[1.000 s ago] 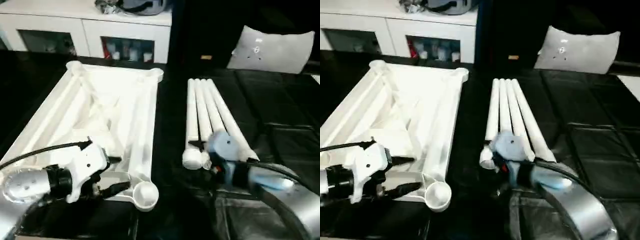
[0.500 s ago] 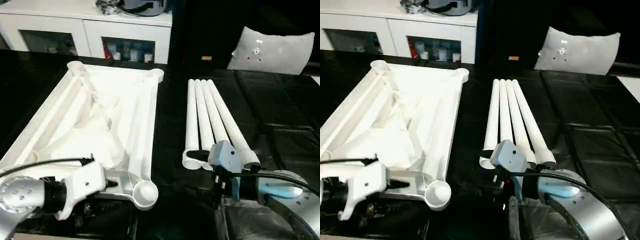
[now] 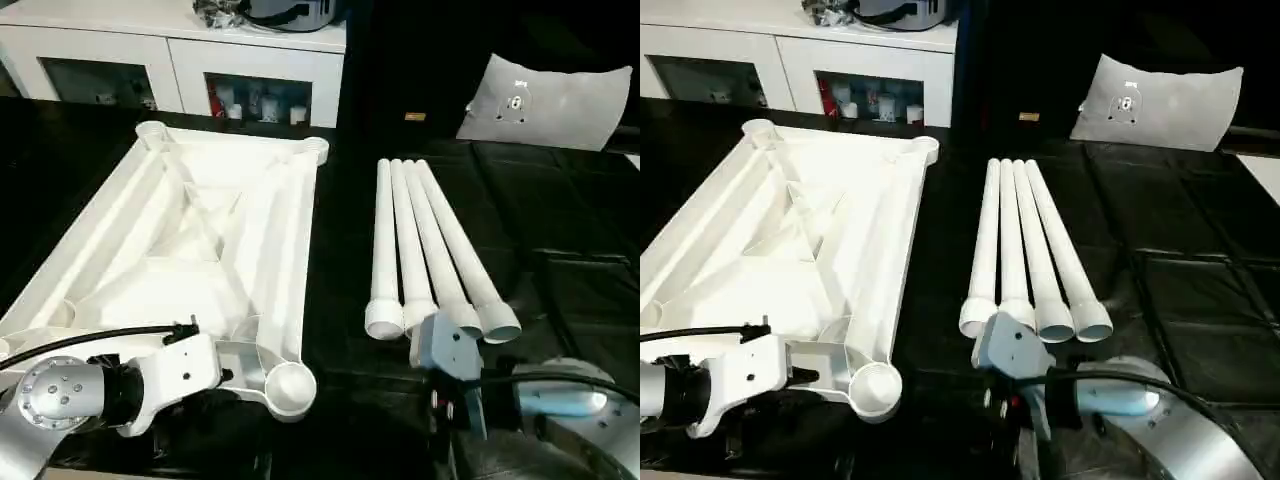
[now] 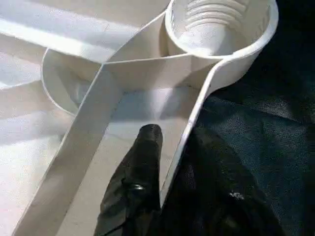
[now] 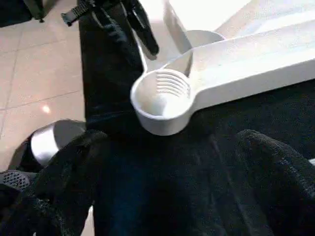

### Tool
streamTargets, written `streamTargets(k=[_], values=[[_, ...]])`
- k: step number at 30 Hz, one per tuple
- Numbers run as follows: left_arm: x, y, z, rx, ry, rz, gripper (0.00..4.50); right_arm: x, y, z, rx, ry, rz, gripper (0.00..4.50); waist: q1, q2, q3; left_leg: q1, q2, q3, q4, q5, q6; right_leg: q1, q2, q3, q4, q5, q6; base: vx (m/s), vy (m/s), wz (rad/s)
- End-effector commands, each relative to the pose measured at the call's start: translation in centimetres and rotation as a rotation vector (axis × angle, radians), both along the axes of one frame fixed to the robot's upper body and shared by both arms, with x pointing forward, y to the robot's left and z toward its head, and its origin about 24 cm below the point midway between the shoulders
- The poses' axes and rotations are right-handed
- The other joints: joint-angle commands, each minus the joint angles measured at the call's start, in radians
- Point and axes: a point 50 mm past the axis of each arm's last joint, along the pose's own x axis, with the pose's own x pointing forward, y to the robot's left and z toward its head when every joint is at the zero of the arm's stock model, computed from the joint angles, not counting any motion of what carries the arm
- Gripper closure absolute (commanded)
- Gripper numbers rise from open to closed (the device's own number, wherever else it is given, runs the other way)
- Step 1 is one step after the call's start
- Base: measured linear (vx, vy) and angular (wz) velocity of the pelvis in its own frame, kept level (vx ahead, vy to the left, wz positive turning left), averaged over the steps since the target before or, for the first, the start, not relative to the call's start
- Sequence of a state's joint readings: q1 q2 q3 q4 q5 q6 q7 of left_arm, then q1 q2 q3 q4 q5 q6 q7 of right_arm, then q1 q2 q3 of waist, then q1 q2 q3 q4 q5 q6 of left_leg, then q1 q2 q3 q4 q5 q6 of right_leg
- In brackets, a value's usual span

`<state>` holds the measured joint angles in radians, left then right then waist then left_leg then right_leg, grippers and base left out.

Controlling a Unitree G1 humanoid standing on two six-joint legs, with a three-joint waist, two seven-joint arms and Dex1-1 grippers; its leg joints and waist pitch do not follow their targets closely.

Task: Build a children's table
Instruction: Move table base

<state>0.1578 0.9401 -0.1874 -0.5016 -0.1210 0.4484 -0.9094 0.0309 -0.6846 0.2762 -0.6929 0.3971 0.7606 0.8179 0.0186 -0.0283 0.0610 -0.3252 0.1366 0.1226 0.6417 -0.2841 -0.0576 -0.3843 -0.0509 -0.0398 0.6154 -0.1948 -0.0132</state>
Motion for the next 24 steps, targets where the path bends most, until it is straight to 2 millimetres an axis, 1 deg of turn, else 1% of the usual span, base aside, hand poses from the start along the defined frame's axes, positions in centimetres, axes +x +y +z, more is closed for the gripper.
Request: streamTargets(k=[1, 3, 5, 6, 9, 10, 11, 12, 13, 14, 15, 17, 18, 19, 20, 21, 24], values=[[0.3, 0.1, -0.2, -0.009, -0.002, 0.031, 3.77, -0.1, 0.0, 0.2, -0.011, -0.001, 0.010, 0.00, 0.001, 0.020, -0.036, -0.017, 0.082, -0.028, -0.107, -0.141, 0.014, 0.040, -0.092, 0.060, -0.070, -0.270, -0.200, 0.000, 0.000, 0.00], [0.8, 0.1, -0.2, -0.025, -0.021, 0.050, 3.88, 0.0, -0.1, 0.2, -0.015, -0.009, -0.003, 0.00, -0.001, 0.024, -0.037, -0.018, 0.081, -0.028, -0.105, -0.128, 0.013, 0.042, -0.091, 0.060, -0.067, -0.243, -0.207, 0.000, 0.000, 0.00], [0.9, 0.1, -0.2, -0.021, -0.026, 0.053, 4.00, 0.0, -0.1, 0.2, -0.016, -0.011, -0.007, 0.00, -0.003, 0.023, -0.038, -0.020, 0.080, -0.028, -0.104, -0.113, 0.016, 0.044, -0.092, 0.060, -0.066, -0.227, -0.213, 0.000, 0.000, 0.00], [1.2, 0.2, -0.3, -0.021, -0.038, 0.069, 4.00, 0.1, -0.1, 0.2, -0.017, -0.015, -0.011, 0.00, -0.003, 0.024, -0.039, -0.020, 0.080, -0.028, -0.103, -0.108, 0.016, 0.045, -0.092, 0.060, -0.065, -0.220, -0.214, 0.000, 0.000, 0.00], [1.9, 0.2, -0.4, -0.028, -0.070, 0.106, 4.14, 0.4, -0.1, 0.2, -0.019, -0.028, -0.023, 0.00, -0.009, 0.021, -0.039, -0.020, 0.080, -0.028, -0.102, -0.104, 0.022, 0.047, -0.093, 0.059, -0.066, -0.225, -0.219, 0.000, 0.000, 0.00], [1.9, 0.2, -0.4, -0.028, -0.070, 0.106, 4.17, 0.4, -0.1, 0.2, -0.019, -0.028, -0.023, 0.00, -0.010, 0.021, -0.039, -0.020, 0.080, -0.027, -0.102, -0.100, 0.022, 0.046, -0.092, 0.060, -0.065, -0.222, -0.220, 0.000, 0.000, 0.00], [2.5, 0.3, -0.4, -0.033, -0.099, 0.128, 4.22, 0.7, -0.1, 0.3, -0.019, -0.042, -0.036, 0.00, -0.011, 0.020, -0.039, -0.020, 0.080, -0.027, -0.101, -0.100, 0.022, 0.046, -0.092, 0.059, -0.066, -0.225, -0.221, 0.000, 0.000, 0.00], [3.0, 0.2, -0.4, -0.042, -0.127, 0.147, 4.30, 0.9, -0.1, 0.4, -0.017, -0.054, -0.045, 0.00, -0.011, 0.021, -0.039, -0.019, 0.078, -0.026, -0.101, -0.097, 0.022, 0.045, -0.091, 0.059, -0.067, -0.229, -0.221, 0.000, 0.000, 0.00], [3.3, 0.2, -0.4, -0.051, -0.142, 0.146, 4.30, 1.1, -0.1, 0.4, -0.017, -0.061, -0.049, 0.00, -0.011, 0.022, -0.039, -0.019, 0.078, -0.027, -0.101, -0.100, 0.021, 0.045, -0.091, 0.059, -0.067, -0.234, -0.220, 0.000, 0.000, 0.00], [3.5, 0.1, -0.4, -0.057, -0.152, 0.145, 4.33, 1.2, -0.1, 0.4, -0.017, -0.066, -0.051, 0.00, -0.011, 0.018, -0.040, -0.020, 0.078, -0.026, -0.101, -0.099, 0.021, 0.047, -0.091, 0.059, -0.068, -0.237, -0.215, 0.000, 0.000, 0.00], [3.7, 0.0, -0.4, -0.061, -0.157, 0.141, 4.38, 1.3, -0.2, 0.4, -0.017, -0.072, -0.054, 0.00, -0.011, 0.020, -0.042, -0.019, 0.078, -0.026, -0.099, -0.089, 0.023, 0.046, -0.091, 0.059, -0.067, -0.224, -0.216, 0.000, 0.000, 0.00], [4.4, -0.2, -0.4, -0.074, -0.175, 0.124, 4.43, 1.7, -0.2, 0.5, -0.018, -0.090, -0.069, 0.00, -0.010, 0.013, -0.043, -0.020, 0.077, -0.025, -0.098, -0.068, 0.031, 0.047, -0.092, 0.061, -0.067, -0.211, -0.218, 0.000, 0.000, 0.00], [4.8, -0.3, -0.5, -0.077, -0.187, 0.120, 4.47, 1.9, -0.2, 0.6, -0.018, -0.102, -0.077, 0.00, -0.009, 0.016, -0.045, -0.019, 0.078, -0.024, -0.096, -0.053, 0.029, 0.048, -0.093, 0.060, -0.063, -0.195, -0.224, 0.000, 0.000, 0.00], [5.1, -0.3, -0.5, -0.074, -0.195, 0.117, 4.49, 2.1, -0.2, 0.6, -0.019, -0.111, -0.084, 0.00, -0.008, 0.016, -0.044, -0.019, 0.077, -0.024, -0.097, -0.051, 0.032, 0.046, -0.091, 0.059, -0.066, -0.196, -0.222, 0.000, 0.000, 0.00], [5.4, -0.2, -0.5, -0.066, -0.204, 0.107, 4.49, 2.3, -0.1, 0.7, -0.019, -0.119, -0.097, 0.00, -0.007, 0.016, -0.046, -0.018, 0.078, -0.024, -0.097, -0.044, 0.031, 0.047, -0.091, 0.059, -0.063, -0.185, -0.222, 0.000, 0.000, 0.00], [5.7, -0.2, -0.5, -0.063, -0.212, 0.101, 4.49, 2.5, -0.2, 0.7, -0.018, -0.126, -0.110, 0.00, -0.007, 0.013, -0.046, -0.017, 0.079, -0.024, -0.097, -0.042, 0.028, 0.047, -0.091, 0.058, -0.061, -0.178, -0.224, 0.000, 0.000, 0.00], [6.6, 0.0, -0.5, -0.061, -0.230, 0.082, 4.49, 3.5, -0.1, 0.7, -0.021, -0.153, -0.175, 0.00, -0.004, 0.017, -0.046, -0.015, 0.078, -0.021, -0.097, -0.040, 0.022, 0.044, -0.092, 0.058, -0.062, -0.174, -0.230, 0.000, 0.000, 0.00]])
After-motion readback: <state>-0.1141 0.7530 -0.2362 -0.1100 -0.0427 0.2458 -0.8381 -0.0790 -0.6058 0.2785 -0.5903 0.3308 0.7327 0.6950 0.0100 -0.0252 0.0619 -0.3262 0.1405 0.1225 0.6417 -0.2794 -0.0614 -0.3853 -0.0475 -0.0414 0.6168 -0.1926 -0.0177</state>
